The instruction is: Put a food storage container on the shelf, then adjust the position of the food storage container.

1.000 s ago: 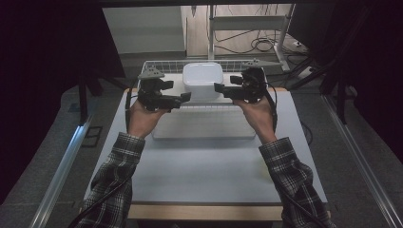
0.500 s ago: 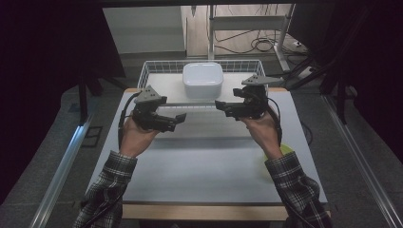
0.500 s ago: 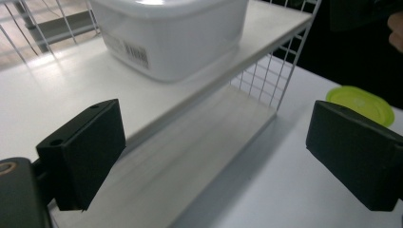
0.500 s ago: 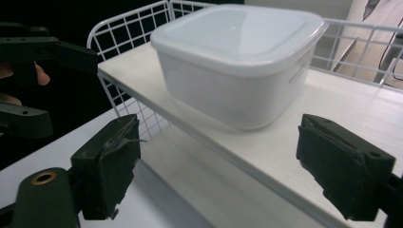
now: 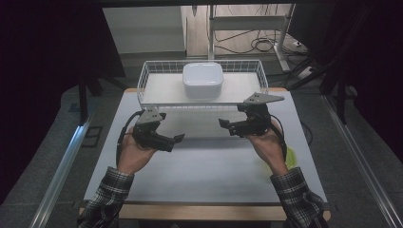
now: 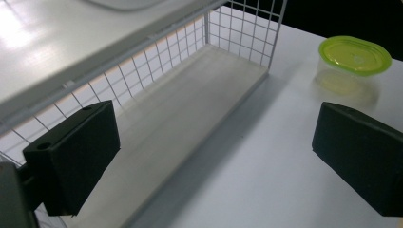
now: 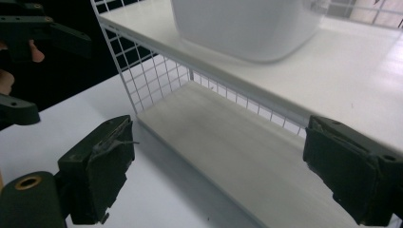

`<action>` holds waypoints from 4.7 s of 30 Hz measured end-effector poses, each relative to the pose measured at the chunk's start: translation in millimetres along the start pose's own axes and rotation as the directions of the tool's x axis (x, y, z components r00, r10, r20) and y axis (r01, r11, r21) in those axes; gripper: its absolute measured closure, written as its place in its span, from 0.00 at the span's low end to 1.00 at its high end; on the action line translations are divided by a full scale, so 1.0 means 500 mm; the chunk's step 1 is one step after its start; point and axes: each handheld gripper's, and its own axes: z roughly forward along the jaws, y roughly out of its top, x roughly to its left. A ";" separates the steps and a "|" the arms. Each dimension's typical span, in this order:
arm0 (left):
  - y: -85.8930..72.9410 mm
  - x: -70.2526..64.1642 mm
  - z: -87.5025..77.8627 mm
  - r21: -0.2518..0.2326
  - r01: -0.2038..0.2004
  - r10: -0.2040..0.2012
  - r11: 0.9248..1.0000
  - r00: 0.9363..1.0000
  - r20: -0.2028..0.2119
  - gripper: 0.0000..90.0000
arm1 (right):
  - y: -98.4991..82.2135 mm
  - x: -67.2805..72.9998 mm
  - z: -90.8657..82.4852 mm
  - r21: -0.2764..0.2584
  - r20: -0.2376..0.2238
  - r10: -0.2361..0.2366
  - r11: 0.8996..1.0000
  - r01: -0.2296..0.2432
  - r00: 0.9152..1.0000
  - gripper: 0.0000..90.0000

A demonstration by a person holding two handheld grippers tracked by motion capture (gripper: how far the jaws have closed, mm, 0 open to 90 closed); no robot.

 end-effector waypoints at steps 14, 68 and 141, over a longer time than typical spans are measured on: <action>-0.058 -0.037 -0.016 -0.040 0.000 0.000 0.999 1.000 0.015 0.03 | -0.088 0.006 -0.030 0.020 -0.007 0.017 1.000 -0.017 1.000 0.05; -0.257 -0.083 -0.025 0.010 0.056 -0.055 0.998 0.995 -0.080 0.06 | -0.264 0.015 -0.085 0.137 0.149 0.077 0.986 -0.098 0.986 0.28; -0.265 -0.096 0.000 0.069 0.014 -0.010 0.997 0.999 -0.053 0.05 | -0.322 -0.097 -0.133 0.242 0.311 0.231 0.919 -0.312 0.922 0.99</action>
